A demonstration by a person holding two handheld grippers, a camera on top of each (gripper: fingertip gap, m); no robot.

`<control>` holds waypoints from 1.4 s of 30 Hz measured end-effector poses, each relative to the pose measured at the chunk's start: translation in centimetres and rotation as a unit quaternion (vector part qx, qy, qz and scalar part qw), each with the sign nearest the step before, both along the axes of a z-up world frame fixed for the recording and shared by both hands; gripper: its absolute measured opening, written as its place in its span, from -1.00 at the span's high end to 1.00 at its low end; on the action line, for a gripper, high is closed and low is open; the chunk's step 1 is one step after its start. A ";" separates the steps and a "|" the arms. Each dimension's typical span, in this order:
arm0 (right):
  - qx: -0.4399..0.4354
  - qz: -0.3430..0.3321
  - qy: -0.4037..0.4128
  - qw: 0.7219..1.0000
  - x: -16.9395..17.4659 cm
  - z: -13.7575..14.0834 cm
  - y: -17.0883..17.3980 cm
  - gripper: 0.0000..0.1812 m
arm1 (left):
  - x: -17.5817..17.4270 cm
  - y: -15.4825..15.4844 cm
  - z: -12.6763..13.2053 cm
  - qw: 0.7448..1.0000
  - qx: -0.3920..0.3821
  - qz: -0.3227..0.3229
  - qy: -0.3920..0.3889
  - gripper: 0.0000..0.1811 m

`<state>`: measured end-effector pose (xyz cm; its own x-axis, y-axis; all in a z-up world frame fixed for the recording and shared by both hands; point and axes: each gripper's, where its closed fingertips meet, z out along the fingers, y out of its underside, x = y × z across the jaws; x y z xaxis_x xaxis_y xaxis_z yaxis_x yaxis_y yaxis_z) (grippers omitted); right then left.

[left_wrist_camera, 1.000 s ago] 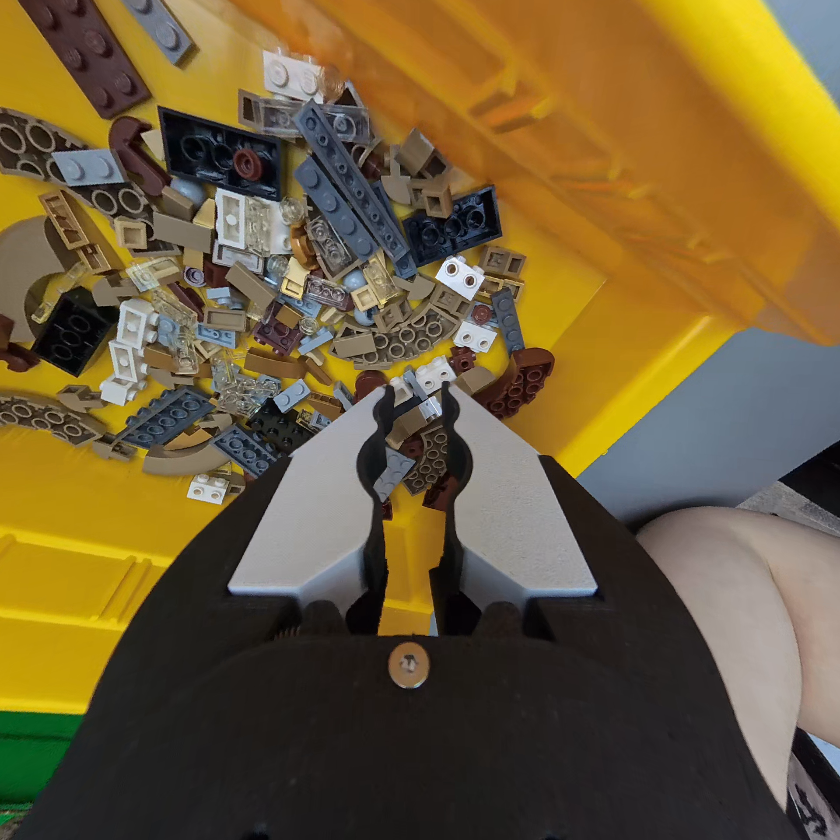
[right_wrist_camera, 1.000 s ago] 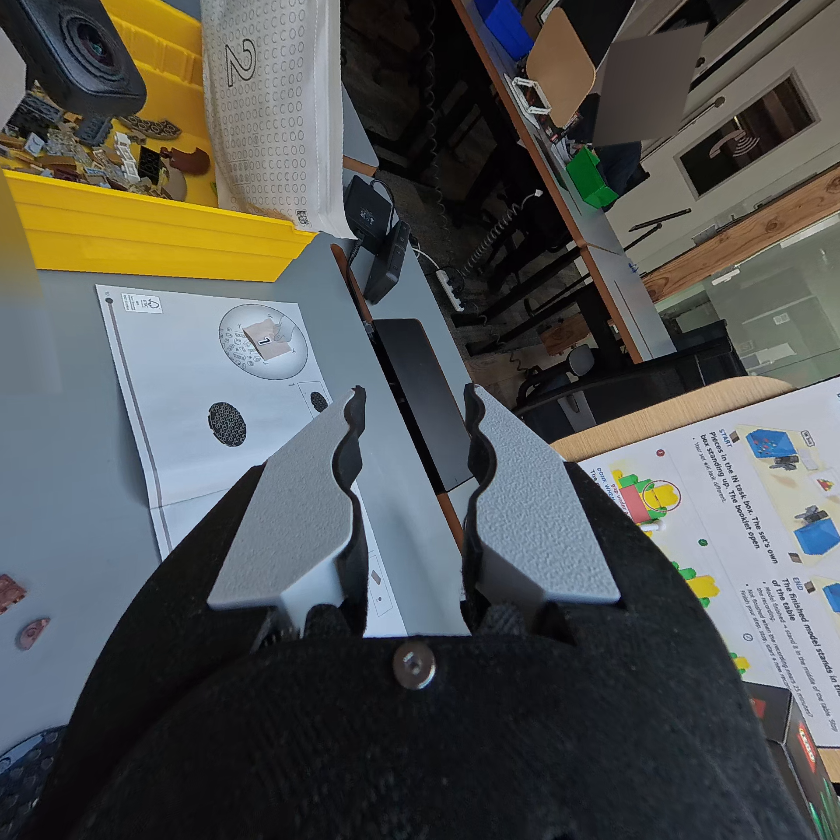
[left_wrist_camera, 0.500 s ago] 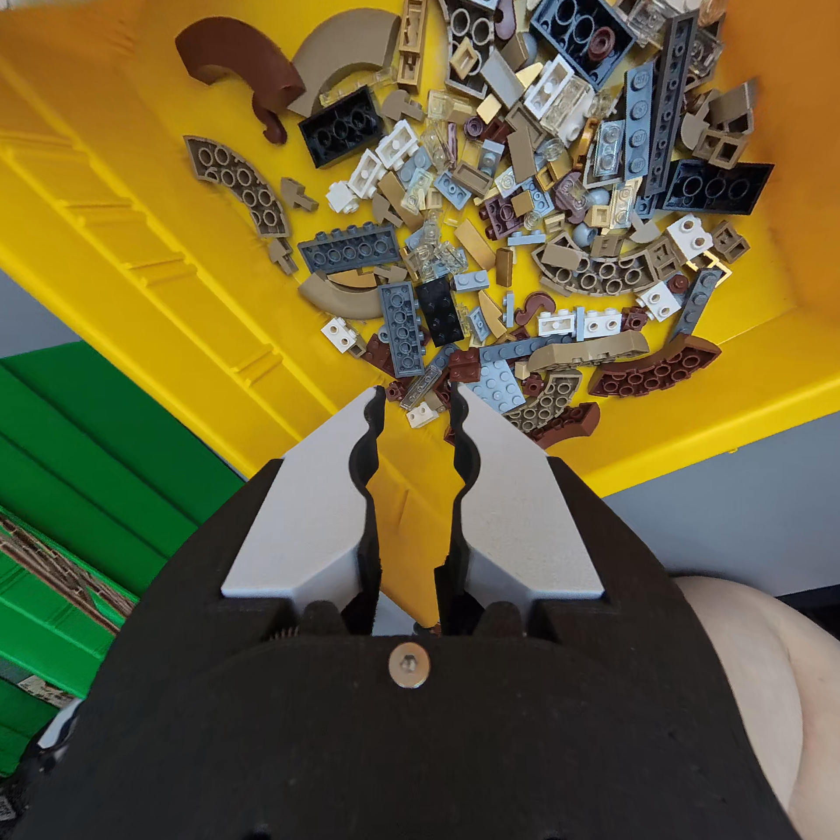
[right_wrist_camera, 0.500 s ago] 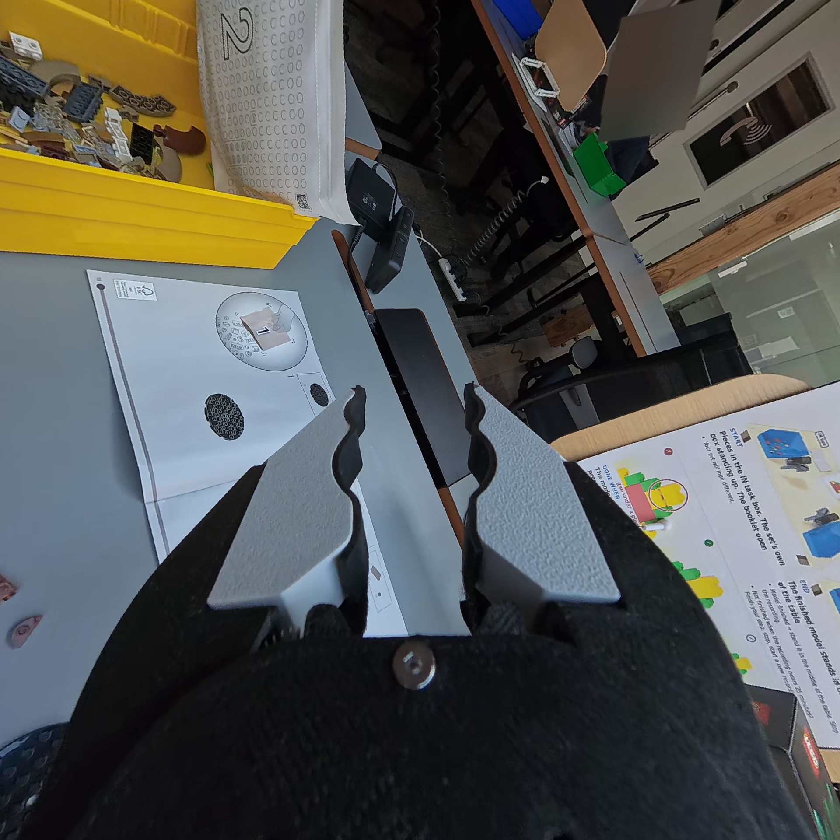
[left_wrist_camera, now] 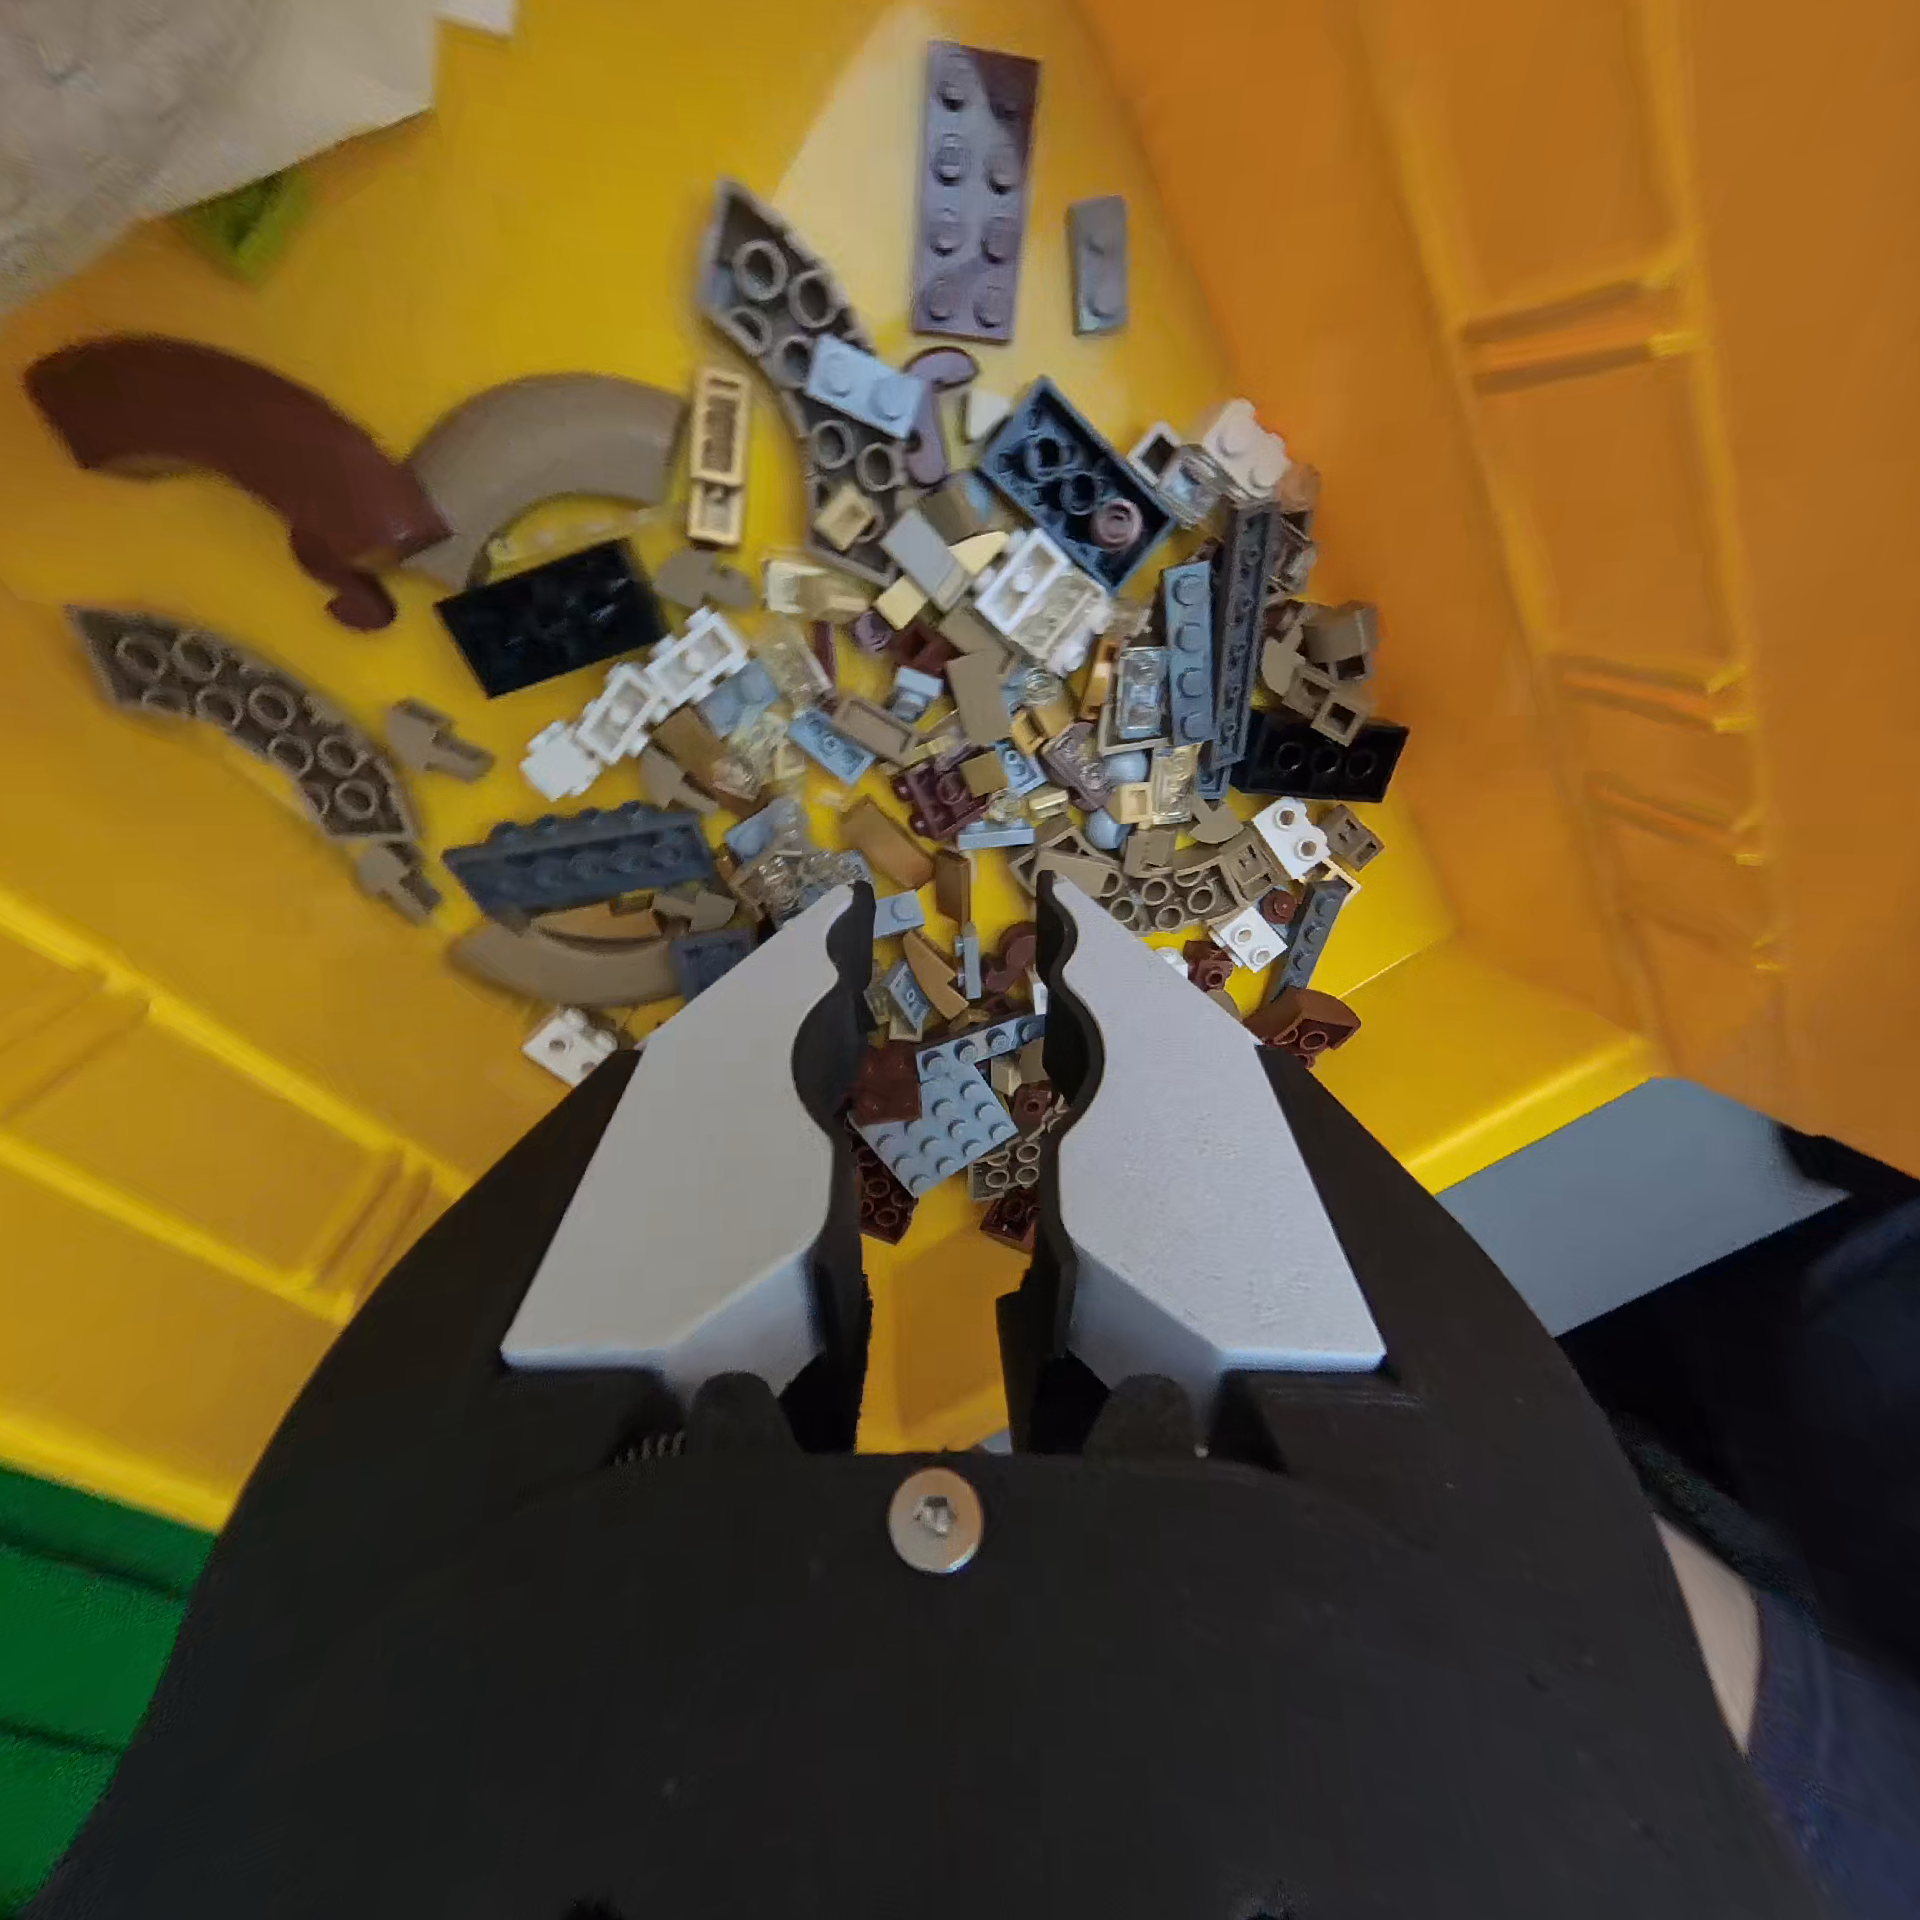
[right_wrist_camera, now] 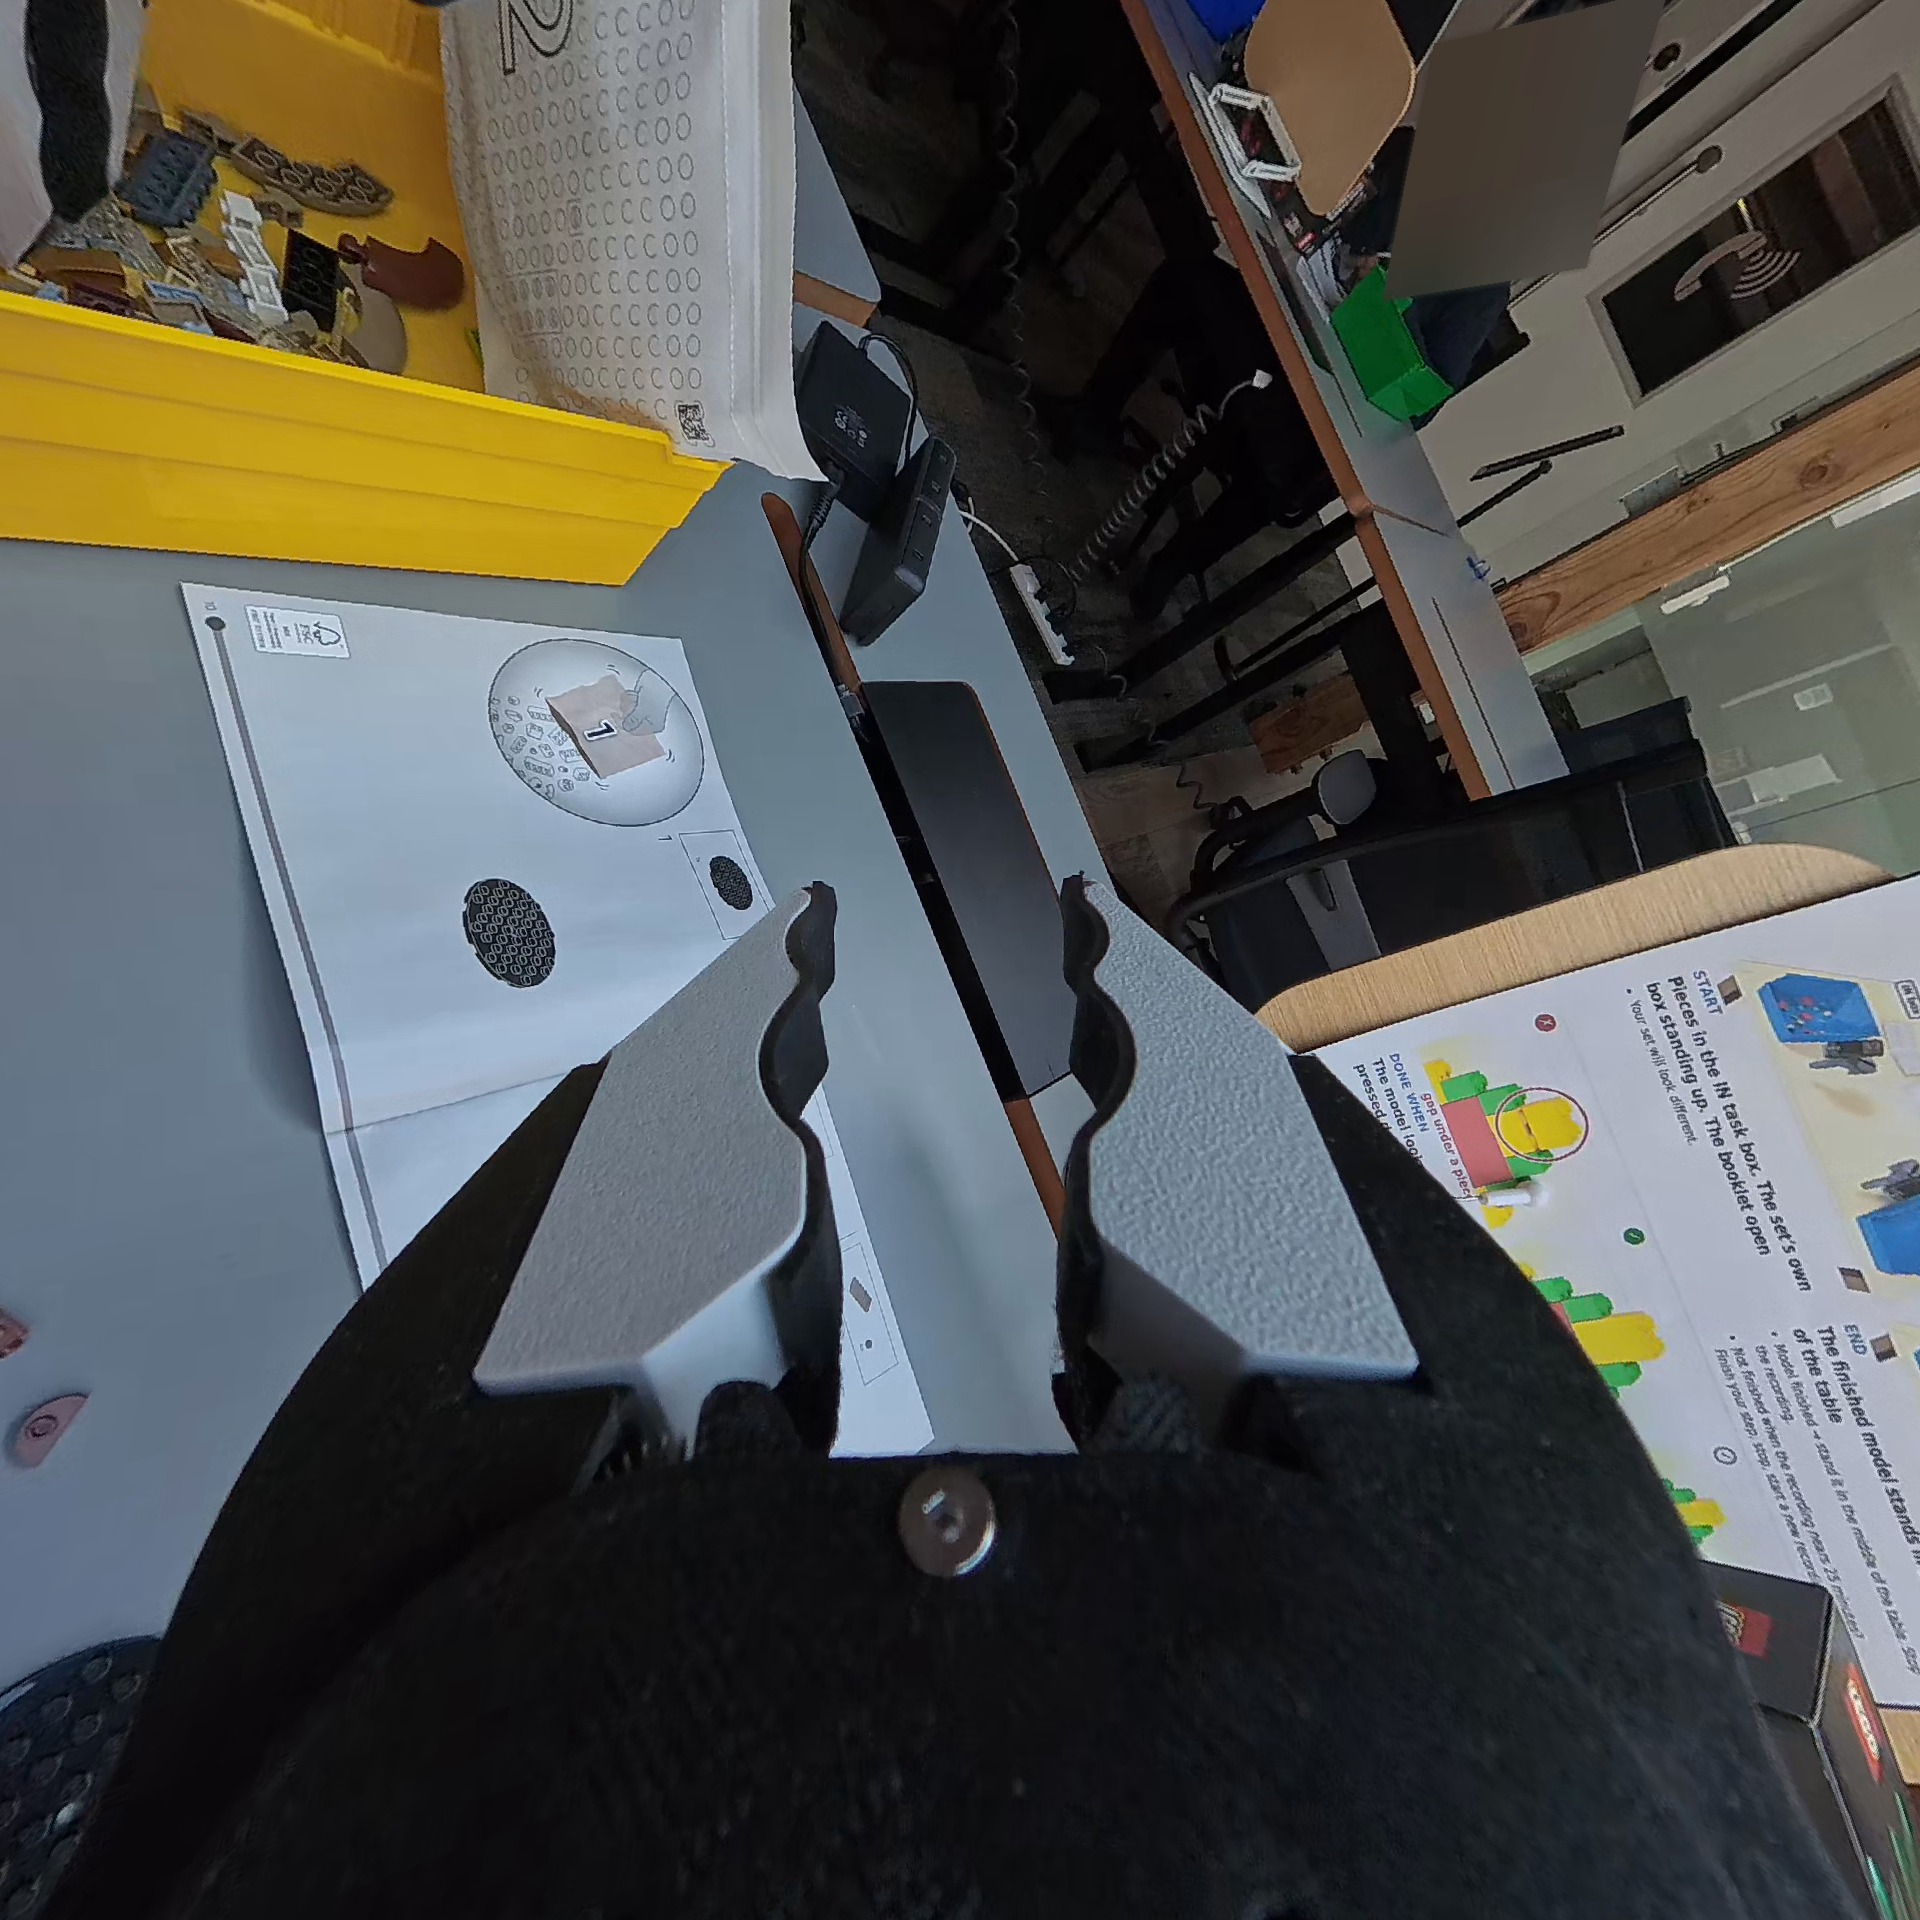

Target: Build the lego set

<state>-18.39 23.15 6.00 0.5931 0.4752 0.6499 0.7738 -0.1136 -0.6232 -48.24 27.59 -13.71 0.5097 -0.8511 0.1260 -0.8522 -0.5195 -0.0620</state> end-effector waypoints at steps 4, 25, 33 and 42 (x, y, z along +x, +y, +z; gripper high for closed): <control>-0.001 0.002 0.000 1.000 0.0 0.0 -0.1 0.51 | 0.5 -0.6 -0.9 0.993 0.025 -0.118 0.016 0.74; -0.006 0.006 -0.004 1.000 -0.2 -0.2 -0.1 0.51 | 2.9 2.1 -1.0 0.982 0.112 -0.151 0.007 0.81; -0.006 0.006 -0.007 1.000 -0.2 -0.3 -0.1 0.51 | 2.1 4.4 0.1 0.984 0.152 -0.094 -0.001 0.82; -0.009 0.008 -0.011 1.000 -0.3 -0.5 -0.1 0.51 | 0.5 3.1 -1.3 0.988 0.107 -0.104 0.041 0.91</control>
<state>-18.66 23.07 5.54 0.5708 0.4962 0.6542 0.7895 -0.1128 -0.6033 -47.70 30.65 -14.97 0.3221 -0.9413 -0.1015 -0.9458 -0.3152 -0.0778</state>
